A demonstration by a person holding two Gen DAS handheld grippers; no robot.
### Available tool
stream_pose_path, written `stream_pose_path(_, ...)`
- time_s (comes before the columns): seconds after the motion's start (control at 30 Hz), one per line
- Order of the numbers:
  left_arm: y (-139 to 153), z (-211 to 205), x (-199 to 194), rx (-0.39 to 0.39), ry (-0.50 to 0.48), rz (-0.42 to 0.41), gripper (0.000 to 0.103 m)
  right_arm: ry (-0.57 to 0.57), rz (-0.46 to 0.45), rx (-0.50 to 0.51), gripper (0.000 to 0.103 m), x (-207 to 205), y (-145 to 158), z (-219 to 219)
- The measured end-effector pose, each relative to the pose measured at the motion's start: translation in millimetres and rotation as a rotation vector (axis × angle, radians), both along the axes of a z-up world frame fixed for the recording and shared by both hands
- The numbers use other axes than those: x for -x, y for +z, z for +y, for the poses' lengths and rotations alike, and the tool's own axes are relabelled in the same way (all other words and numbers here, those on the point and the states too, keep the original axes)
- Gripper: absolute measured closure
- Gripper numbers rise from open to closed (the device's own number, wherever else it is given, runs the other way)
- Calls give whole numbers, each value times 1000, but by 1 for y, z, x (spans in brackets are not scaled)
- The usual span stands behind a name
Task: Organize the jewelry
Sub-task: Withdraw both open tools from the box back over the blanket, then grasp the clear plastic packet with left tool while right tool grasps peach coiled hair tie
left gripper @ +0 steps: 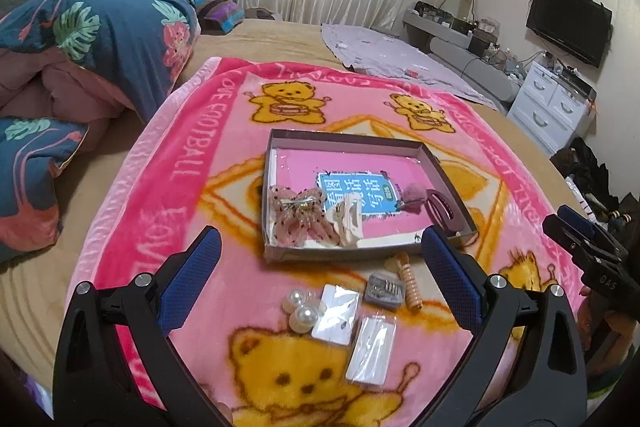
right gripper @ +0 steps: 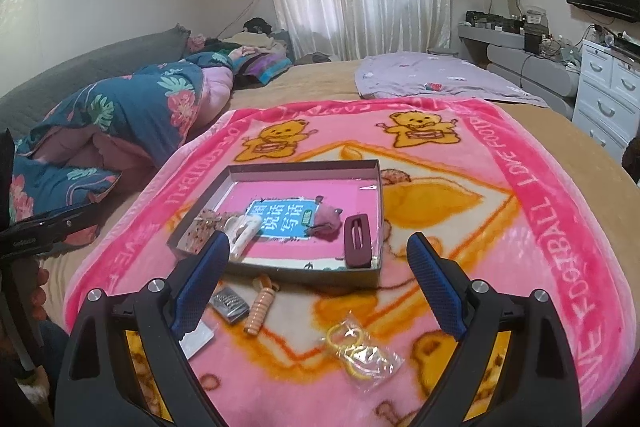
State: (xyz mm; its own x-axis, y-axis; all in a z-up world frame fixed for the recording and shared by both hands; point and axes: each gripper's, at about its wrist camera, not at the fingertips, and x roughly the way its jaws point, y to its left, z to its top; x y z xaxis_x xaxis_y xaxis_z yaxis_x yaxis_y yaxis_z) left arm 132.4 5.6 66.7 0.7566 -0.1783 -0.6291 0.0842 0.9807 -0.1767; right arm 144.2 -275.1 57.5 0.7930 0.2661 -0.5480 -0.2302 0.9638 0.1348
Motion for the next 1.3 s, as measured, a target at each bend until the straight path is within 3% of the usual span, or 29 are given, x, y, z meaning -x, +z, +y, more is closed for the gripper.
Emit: stream_pose_path(1.3, -51, -5, 49, -80, -41, 125, 9, 110, 131, 110, 13, 46, -42, 27)
